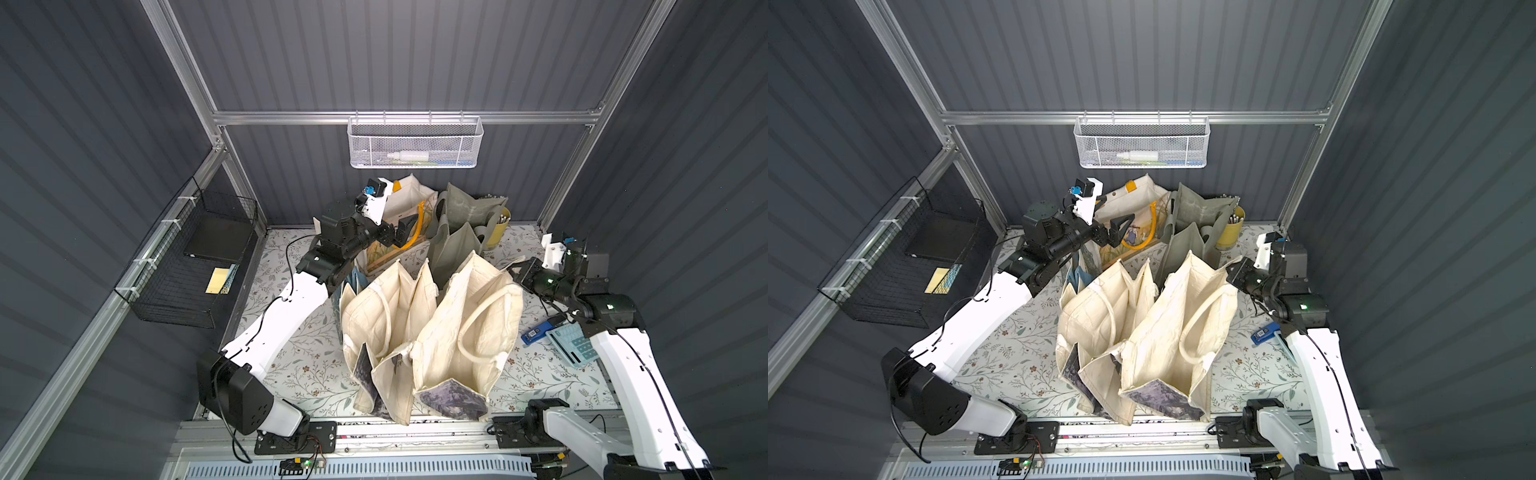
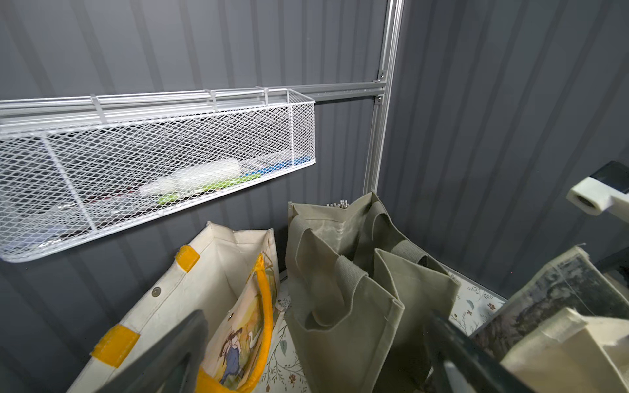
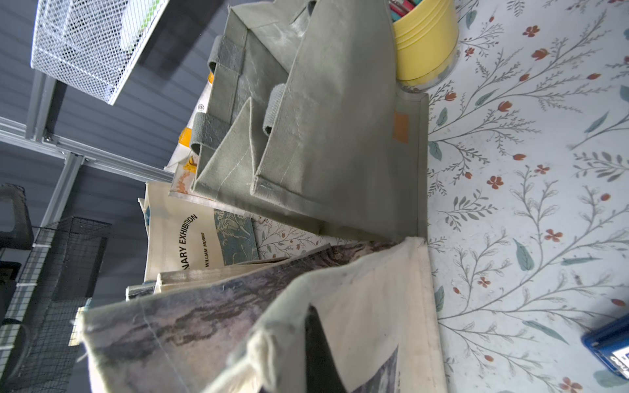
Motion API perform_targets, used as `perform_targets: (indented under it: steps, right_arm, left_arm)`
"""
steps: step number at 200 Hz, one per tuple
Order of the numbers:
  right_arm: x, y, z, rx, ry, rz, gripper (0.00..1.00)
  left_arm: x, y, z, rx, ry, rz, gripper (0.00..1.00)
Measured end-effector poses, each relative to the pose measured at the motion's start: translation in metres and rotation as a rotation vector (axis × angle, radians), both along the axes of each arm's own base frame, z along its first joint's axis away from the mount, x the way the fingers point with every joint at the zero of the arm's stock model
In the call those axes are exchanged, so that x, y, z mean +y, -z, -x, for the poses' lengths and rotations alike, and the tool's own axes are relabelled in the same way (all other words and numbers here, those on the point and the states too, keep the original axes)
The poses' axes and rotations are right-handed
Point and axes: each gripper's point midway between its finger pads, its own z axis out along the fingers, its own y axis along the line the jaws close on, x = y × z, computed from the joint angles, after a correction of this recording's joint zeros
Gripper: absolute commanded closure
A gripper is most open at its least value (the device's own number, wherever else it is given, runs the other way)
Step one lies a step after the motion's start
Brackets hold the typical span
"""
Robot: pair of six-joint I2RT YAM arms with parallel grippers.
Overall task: Put away the canvas bag
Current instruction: Pick up the canvas bag from the center of the board.
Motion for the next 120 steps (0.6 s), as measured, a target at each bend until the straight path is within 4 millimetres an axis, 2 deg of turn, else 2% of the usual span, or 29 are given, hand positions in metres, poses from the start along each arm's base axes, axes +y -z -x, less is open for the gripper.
perform_targets:
  steps: [58, 120]
  right_arm:
    - [-0.023, -0.015, -0.001, -0.016, 0.069, -0.114, 1.00]
    - [-0.052, -0.036, -0.005, -0.066, 0.139, -0.229, 1.00]
  left_arm:
    - [-0.021, 0.006, 0.002, 0.004, 0.059, -0.001, 0.00]
    - [-0.036, -0.002, 0.009, -0.015, 0.099, 0.010, 0.00]
